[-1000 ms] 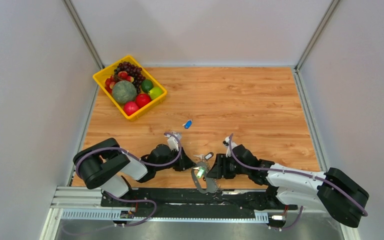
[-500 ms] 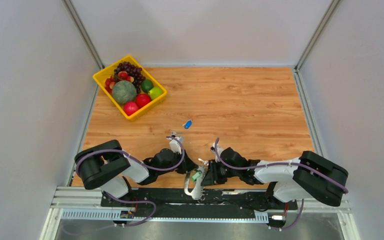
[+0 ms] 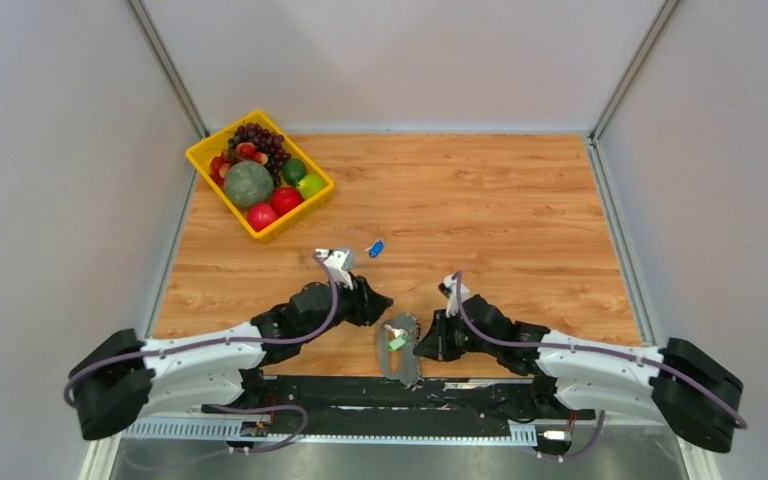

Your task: Remove the keys from the keyring

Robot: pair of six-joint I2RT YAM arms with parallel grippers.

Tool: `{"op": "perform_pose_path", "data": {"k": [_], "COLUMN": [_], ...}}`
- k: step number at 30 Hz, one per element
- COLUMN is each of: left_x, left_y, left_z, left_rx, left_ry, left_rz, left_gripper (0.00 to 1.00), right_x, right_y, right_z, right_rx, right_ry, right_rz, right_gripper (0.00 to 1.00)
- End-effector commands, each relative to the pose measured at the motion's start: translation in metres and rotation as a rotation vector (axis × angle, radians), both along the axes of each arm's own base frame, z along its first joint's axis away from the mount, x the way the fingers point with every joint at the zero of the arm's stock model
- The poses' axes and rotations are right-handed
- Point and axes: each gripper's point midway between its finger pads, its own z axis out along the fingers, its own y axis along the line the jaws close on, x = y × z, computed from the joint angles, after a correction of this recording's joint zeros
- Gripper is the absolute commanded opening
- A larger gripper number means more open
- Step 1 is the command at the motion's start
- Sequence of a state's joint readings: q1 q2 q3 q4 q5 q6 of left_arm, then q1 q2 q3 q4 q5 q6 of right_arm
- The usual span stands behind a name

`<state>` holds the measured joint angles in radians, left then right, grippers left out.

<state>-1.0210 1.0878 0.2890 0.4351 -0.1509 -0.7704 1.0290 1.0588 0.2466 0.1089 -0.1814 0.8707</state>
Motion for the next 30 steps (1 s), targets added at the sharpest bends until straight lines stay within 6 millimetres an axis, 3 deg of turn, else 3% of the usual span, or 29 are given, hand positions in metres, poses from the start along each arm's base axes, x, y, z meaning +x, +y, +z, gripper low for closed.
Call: {"op": "perform_pose_path", "data": {"k": [1, 5, 10, 18, 25, 29, 30], "left_x": [0.014, 0.002, -0.008, -0.018, -0.020, -0.013, -0.011], "left_y": [0.035, 0.030, 0.024, 0.009, -0.006, -0.013, -0.015], "left_z": [0.029, 0.040, 0.037, 0.070, 0.071, 0.064, 0.060], "left_rx": [0.114, 0.027, -0.070, -0.192, -0.227, -0.204, -0.193], "left_ry": [-0.124, -0.114, -0.087, -0.183, -0.167, -0.155, -0.148], "left_rz": [0.046, -0.034, -0.093, -0.204, -0.258, -0.253, -0.255], "left_gripper": [0.59, 0.73, 0.78, 0.73, 0.72, 0.67, 0.62], "right_x": [0.018, 0.026, 0.045, 0.054, 0.048, 0.038, 0.036], "right_y": [-0.009, -0.008, -0.015, -0.018, -0.010, 0.000, 0.001], "right_z": [0.033, 0.070, 0.096, 0.113, 0.119, 0.124, 0.125], "right_rx": [0.049, 0.136, 0.159, 0.186, 0.237, 0.289, 0.301], "right_ry": [-0.237, -0.371, -0.475, -0.522, -0.520, -0.508, -0.505], "right_rz": [0.005, 0.004, -0.089, -0.136, -0.104, -0.039, -0.027], "right_gripper": [0.00, 0.00, 0.00, 0.00, 0.00, 0.00, 0.00]}}
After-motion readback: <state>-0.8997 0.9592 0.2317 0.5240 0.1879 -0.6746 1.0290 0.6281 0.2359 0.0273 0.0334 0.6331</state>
